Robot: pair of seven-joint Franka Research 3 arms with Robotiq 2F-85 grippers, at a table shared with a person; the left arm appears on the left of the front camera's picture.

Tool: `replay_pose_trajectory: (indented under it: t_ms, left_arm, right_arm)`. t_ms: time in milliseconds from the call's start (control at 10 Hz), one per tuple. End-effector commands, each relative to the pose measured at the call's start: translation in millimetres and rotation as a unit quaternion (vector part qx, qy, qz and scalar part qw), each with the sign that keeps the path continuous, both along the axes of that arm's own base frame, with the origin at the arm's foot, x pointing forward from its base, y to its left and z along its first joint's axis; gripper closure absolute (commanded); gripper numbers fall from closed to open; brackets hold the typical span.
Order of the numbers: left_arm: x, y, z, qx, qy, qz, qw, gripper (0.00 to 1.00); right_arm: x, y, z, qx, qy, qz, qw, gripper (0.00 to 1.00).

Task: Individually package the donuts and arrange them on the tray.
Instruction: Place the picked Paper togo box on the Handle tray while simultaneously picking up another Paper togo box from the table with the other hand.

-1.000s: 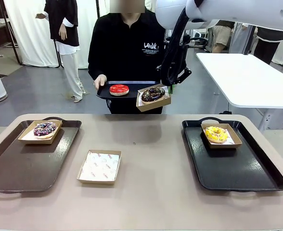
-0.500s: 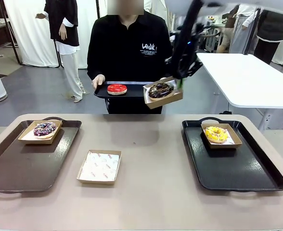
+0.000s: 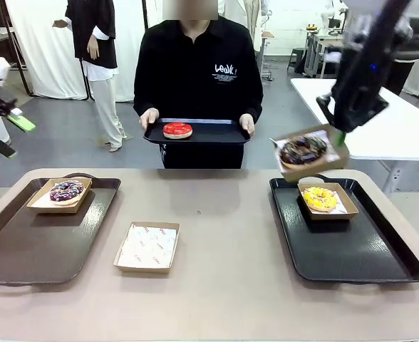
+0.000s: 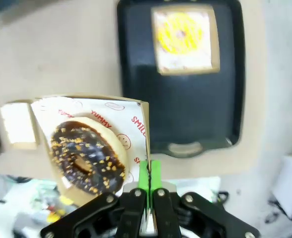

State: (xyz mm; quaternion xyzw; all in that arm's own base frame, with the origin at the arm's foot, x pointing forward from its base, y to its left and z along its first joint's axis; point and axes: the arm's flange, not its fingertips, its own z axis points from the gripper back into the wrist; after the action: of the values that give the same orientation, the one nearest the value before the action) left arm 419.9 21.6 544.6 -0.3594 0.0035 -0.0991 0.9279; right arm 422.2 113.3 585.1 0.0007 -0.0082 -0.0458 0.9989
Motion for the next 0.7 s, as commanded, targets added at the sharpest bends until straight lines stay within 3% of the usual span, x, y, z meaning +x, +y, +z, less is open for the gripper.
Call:
replay_pose_trajectory:
  t_ms: [0,300,600]
  left_arm:
    - [-20.9,-50.2,-9.7,0.074,-0.011,-0.023,0.997,0.00]
    - [-51.8,-122.0,-42.2,0.158,-0.024,-0.056,0.986,0.00]
    - [-48.2,-148.0,-94.0,0.221,-0.025,-0.058,0.973,0.00]
  right_arm:
    - [-1.9,-27.2,-26.8,-0.030,-0.012,0.005,0.999,0.99]
    - [37.1,-62.0,-73.9,-0.018,0.022,0.013,1.000,0.99]
    - [66.5,-67.7,-121.2,-0.003,0.043,0.073,0.996,0.99]
